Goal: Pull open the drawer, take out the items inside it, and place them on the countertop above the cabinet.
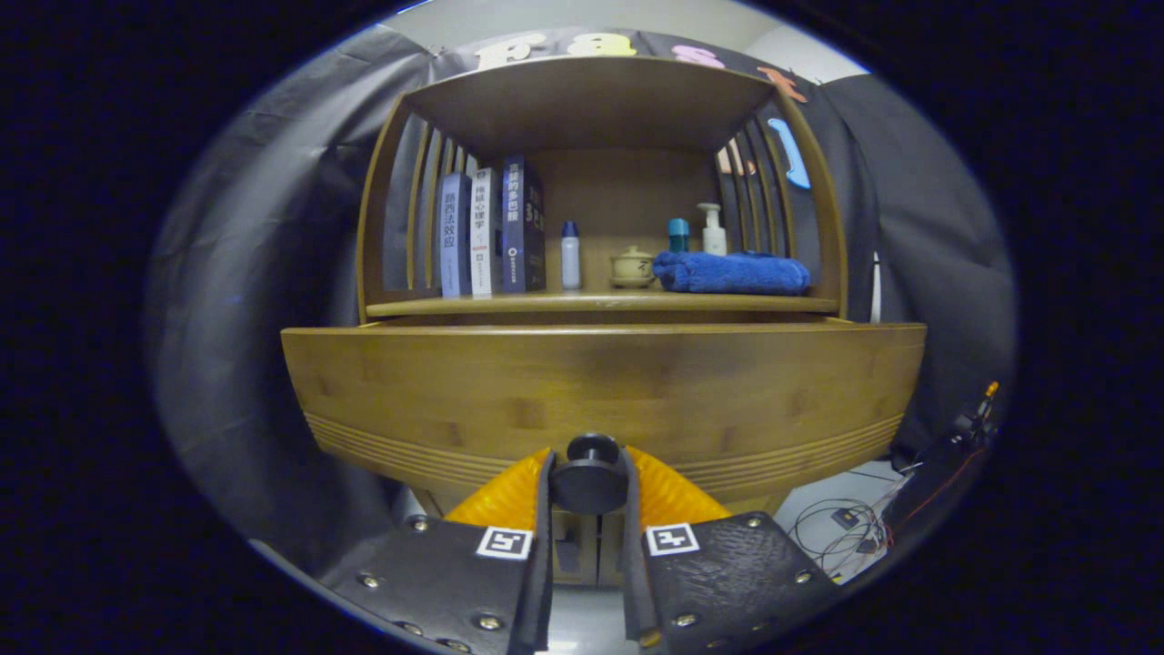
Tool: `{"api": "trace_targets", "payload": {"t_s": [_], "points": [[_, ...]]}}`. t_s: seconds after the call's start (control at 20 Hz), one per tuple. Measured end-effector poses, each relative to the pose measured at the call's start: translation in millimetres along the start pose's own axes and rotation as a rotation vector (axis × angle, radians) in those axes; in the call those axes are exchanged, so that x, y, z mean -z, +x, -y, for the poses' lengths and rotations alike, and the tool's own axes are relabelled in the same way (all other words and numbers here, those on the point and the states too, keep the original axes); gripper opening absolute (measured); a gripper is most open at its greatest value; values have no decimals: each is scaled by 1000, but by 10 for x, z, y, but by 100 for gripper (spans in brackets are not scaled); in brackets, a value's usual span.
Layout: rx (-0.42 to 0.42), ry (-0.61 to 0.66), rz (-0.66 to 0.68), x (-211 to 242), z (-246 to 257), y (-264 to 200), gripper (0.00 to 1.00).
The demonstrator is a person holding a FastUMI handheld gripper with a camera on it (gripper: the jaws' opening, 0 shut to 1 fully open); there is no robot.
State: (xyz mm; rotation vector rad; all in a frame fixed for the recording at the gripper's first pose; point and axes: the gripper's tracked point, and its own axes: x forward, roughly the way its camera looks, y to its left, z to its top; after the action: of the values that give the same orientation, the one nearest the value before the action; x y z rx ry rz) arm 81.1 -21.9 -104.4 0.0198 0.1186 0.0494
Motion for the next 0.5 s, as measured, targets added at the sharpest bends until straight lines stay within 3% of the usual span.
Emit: {"api": "trace_targets", "payload": {"t_s": [0.5], "points": [[-21,-15,-39,182,-41,-591,31]]}}
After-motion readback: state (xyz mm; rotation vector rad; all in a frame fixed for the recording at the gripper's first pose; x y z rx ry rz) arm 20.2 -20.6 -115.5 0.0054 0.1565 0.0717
